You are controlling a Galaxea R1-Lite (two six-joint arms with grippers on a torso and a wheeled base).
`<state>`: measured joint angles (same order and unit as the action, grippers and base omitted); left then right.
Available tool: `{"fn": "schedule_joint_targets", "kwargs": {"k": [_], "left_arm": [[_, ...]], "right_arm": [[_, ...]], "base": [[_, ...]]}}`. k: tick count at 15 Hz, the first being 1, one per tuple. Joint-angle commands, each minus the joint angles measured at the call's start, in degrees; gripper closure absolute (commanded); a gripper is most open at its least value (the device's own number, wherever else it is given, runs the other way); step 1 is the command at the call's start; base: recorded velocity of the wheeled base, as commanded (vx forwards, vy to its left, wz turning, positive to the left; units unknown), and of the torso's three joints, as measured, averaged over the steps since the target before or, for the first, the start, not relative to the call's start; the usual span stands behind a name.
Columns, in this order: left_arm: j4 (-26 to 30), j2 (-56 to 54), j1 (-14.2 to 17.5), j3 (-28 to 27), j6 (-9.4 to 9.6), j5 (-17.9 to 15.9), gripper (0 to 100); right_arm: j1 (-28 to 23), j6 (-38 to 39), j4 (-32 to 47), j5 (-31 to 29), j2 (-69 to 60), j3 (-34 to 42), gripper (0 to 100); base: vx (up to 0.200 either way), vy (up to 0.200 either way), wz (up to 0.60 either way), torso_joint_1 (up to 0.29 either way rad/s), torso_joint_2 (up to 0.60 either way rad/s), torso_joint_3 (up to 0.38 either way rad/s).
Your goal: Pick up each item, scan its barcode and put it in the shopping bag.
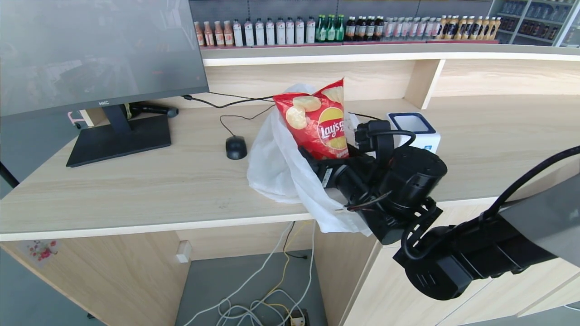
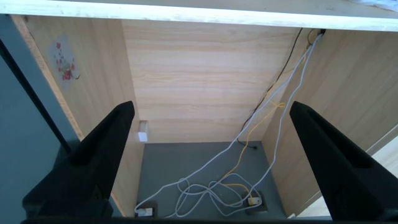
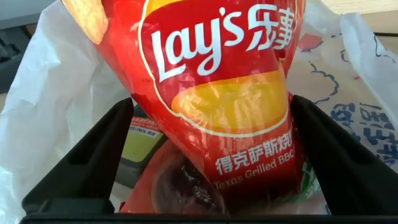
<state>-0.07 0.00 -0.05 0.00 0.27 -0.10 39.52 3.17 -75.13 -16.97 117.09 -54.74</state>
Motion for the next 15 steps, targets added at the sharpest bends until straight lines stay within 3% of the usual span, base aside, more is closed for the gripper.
{"fn": "schedule_joint_targets", "kwargs": {"k": [1, 10, 15], "left_arm": [[-0.01, 0.0, -0.04, 0.0, 0.0, 0.01, 0], [-0.01, 0.0, -0.04, 0.0, 0.0, 0.01, 0], [-0.01, 0.0, 0.05, 0.0, 0.0, 0.01, 0]], "right_arm": [[-0.06, -0.01, -1.42, 0.01, -0.9, 1.65, 0], [-0.32, -0.09, -6.17, 0.45, -8.63, 9.56, 0], [-0.23, -1.15, -14.87, 1.85, -19.97, 25.73, 0]], "base": [[0.0, 0.0, 0.0, 0.0, 0.0, 0.0], [0.0, 0.0, 0.0, 0.0, 0.0, 0.0], [0.0, 0.0, 0.0, 0.0, 0.0, 0.0]]}}
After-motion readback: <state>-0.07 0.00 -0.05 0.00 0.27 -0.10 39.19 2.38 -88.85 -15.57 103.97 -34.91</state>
